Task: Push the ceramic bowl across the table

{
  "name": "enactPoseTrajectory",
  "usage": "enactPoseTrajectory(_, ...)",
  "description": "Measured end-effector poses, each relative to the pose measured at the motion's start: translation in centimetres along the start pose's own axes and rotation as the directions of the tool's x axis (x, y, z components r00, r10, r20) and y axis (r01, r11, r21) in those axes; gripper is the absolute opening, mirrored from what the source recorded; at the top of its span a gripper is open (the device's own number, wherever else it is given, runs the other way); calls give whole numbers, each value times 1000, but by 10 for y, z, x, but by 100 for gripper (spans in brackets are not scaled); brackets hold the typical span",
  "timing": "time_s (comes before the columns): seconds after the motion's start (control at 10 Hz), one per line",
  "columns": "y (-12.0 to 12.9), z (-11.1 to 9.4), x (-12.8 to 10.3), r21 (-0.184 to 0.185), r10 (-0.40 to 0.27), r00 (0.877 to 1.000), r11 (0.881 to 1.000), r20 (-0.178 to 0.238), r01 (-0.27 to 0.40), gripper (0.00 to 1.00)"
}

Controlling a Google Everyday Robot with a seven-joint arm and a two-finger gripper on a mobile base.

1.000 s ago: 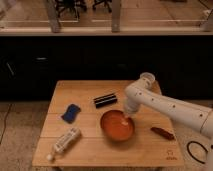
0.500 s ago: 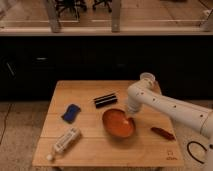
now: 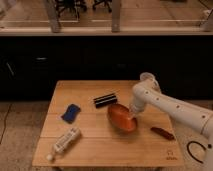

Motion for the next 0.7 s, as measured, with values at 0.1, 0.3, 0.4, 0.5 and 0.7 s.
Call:
enactPoseTrajectory(0.1, -1, 2, 2, -3, 1, 1000, 1000, 2, -1, 3)
enactPoseTrajectory(0.3, -5, 1, 11, -8, -1, 1000, 1000, -8, 1, 3)
enactPoseTrajectory(0.4, -7, 2, 11, -9, -4, 1000, 1000, -9, 4, 3)
enactPoseTrajectory(0.5, -10, 2, 10, -9, -8, 1000, 1000, -10, 8, 3)
enactPoseTrajectory(0.7, -15, 3, 3, -14, -20, 1000, 1000, -12, 20, 3)
